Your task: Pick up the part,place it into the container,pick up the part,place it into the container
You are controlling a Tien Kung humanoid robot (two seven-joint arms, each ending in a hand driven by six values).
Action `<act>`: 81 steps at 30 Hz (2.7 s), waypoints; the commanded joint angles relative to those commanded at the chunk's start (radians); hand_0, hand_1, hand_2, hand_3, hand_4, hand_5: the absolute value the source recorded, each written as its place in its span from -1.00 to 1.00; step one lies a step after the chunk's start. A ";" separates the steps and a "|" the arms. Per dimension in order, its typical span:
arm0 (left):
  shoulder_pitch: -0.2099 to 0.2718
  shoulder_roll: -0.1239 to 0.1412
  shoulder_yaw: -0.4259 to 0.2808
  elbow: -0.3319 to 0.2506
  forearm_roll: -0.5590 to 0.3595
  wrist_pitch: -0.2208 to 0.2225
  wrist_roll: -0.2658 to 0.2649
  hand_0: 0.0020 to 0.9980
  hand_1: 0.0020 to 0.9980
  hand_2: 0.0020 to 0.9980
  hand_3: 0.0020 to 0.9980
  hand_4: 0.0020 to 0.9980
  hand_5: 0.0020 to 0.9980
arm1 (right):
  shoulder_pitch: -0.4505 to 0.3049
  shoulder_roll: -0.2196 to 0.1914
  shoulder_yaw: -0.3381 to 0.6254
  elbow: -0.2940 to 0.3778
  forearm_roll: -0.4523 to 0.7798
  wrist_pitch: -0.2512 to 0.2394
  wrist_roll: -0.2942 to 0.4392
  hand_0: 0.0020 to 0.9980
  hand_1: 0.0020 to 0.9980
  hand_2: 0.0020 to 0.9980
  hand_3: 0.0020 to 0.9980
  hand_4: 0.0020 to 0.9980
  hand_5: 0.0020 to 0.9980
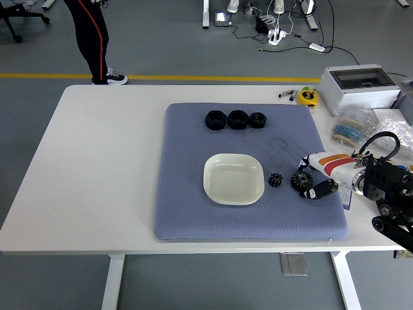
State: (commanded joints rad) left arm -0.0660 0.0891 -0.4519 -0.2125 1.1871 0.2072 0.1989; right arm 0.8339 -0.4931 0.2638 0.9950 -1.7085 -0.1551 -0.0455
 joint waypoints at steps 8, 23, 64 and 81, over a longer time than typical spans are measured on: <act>-0.001 0.000 0.003 0.000 -0.004 -0.001 -0.002 0.29 0.27 0.33 0.23 0.24 0.28 | -0.006 -0.004 -0.007 0.000 0.025 -0.042 0.029 -0.35 -0.13 -0.02 0.04 0.34 -0.39; -0.001 0.002 0.002 0.000 -0.004 -0.003 -0.003 0.29 0.27 0.34 0.23 0.24 0.29 | -0.013 -0.018 0.014 0.026 0.058 -0.053 0.038 -1.00 -0.77 -0.46 -0.05 0.48 -0.49; 0.007 0.015 0.005 -0.002 -0.017 0.008 0.008 0.29 0.26 0.32 0.23 0.24 0.27 | 0.035 0.037 0.049 0.321 -0.034 -0.088 0.003 -1.00 -1.00 -0.81 -0.15 0.73 -0.66; 0.009 0.015 -0.011 -0.001 0.006 0.006 0.013 0.29 0.25 0.32 0.23 0.24 0.27 | 0.068 0.035 0.102 0.338 -0.060 -0.066 -0.017 -1.00 -1.00 -0.75 -0.09 0.77 -0.70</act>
State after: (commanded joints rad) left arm -0.0575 0.1037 -0.4629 -0.2137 1.1935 0.2135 0.2118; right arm 0.9018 -0.4582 0.3658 1.3327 -1.7687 -0.2210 -0.0626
